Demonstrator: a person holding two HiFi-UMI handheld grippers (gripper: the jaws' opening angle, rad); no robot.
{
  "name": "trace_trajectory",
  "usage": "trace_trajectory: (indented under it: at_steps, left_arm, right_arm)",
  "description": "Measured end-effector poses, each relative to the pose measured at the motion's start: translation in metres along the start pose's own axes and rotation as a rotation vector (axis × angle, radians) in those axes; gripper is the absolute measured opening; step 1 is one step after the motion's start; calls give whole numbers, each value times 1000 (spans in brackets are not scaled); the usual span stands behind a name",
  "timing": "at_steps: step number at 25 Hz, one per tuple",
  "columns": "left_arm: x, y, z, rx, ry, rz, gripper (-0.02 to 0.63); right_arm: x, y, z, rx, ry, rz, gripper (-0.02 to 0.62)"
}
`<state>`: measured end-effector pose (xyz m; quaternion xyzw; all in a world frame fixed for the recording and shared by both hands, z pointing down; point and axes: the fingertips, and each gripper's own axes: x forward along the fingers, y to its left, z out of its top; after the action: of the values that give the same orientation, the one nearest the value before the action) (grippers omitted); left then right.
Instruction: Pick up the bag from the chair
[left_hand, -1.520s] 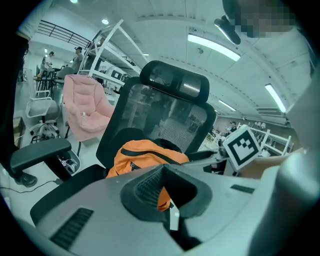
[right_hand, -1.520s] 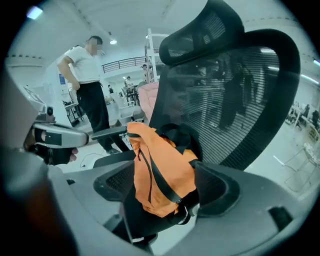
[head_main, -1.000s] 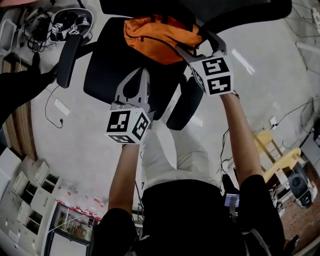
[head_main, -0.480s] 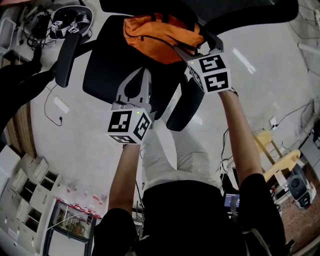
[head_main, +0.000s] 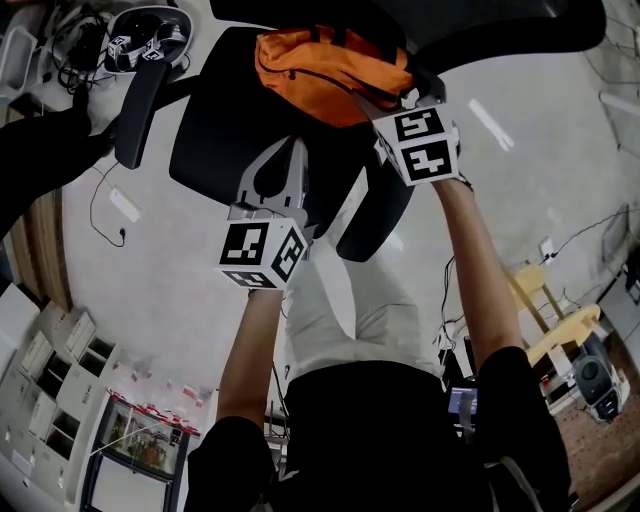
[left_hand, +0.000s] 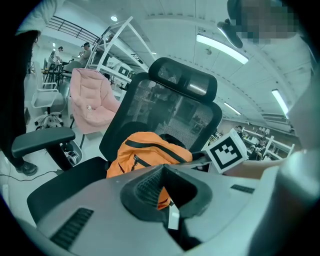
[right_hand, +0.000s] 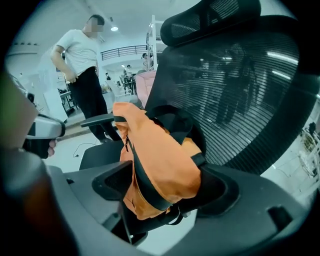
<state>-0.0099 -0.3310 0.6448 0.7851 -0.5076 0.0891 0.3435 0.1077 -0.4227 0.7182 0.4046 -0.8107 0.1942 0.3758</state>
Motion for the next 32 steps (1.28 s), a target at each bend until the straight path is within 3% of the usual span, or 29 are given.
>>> trace_trajectory:
  at_steps: [4,11,19,32]
  left_arm:
    - [-2,0,-1,-4,3,2,6]
    - [-5,2,-4,-4,10,4,6]
    - [-6,1,0,-9,7,-8,6]
    - [-14,6,5,-26,-7,-6,6]
  right_arm:
    - [-1,-1,0,10,-2,2,379]
    - [-4,3,-2,21,-1,-10,222]
    - [-7,8,-1,34,5,-7,93]
    - [-17,19,6,10,-22,-30,21]
